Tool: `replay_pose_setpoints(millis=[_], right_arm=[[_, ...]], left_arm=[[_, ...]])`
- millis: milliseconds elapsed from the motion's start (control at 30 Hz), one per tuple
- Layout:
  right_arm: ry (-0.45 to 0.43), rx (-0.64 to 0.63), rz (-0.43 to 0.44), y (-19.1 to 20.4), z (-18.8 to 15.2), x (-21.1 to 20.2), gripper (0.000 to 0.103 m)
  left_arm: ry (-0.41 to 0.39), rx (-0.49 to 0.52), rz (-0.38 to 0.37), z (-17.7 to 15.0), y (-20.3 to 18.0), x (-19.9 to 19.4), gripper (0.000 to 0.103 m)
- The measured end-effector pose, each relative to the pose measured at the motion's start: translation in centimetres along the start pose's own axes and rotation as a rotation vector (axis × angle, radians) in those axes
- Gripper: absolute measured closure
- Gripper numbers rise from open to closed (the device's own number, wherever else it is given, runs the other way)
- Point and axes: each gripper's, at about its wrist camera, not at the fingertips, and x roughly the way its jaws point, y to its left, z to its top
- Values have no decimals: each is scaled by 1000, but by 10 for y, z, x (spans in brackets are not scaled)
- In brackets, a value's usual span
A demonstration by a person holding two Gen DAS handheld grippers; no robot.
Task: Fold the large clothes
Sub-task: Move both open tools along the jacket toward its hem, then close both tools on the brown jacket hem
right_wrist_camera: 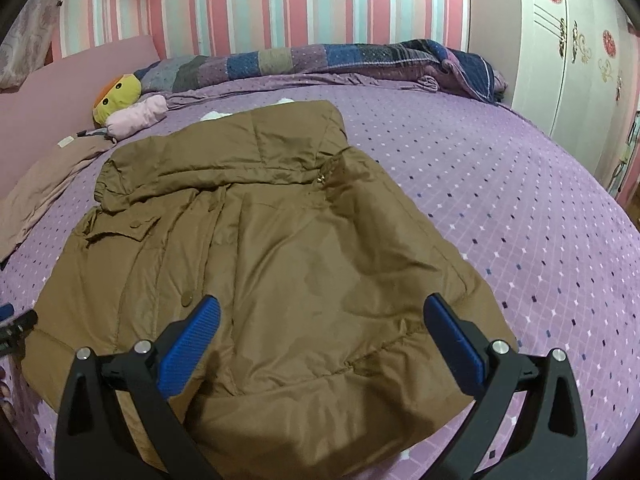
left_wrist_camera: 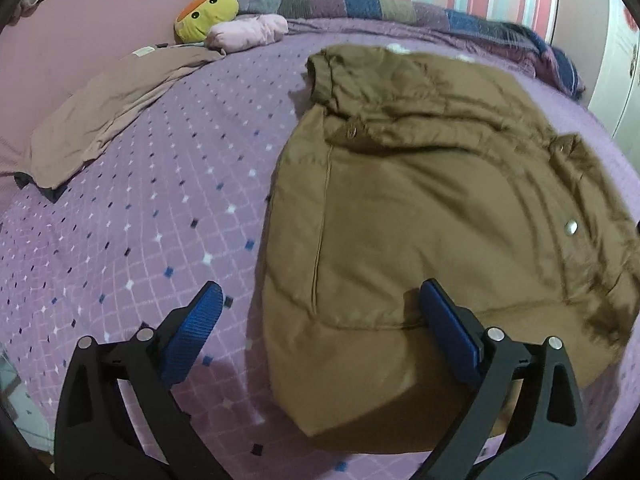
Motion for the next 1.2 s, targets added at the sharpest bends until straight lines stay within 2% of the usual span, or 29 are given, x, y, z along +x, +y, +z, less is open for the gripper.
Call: replay_pose_setpoints(millis=[167, 300, 467, 633, 733, 800, 1100, 1200], right_arm=[[2, 12, -21, -9, -1, 1, 2], [6, 25, -35, -18, -3, 3, 2], [23, 33, -65, -43, -6, 3, 2], [47, 60, -90, -78, -10, 8, 2], [66, 63, -101, -92, -14, 16, 2], [84, 67, -87, -98, -16, 23, 2], [135, 41, -4, -100, -24, 62, 2], [153, 70, 37, -101, -26, 72, 2]], left_arm=[[14, -11, -19, -10, 3, 10, 5], [22, 38, 0, -19, -2, 25, 3], [82, -36, -58, -21, 4, 41, 3], [68, 4, -55, -22, 0, 37, 3], [62, 35, -68, -20, -5, 36, 11], [69, 38, -85, -19, -7, 35, 16], [77, 70, -65, -17, -11, 37, 16], [79, 78, -45, -16, -15, 39, 16]])
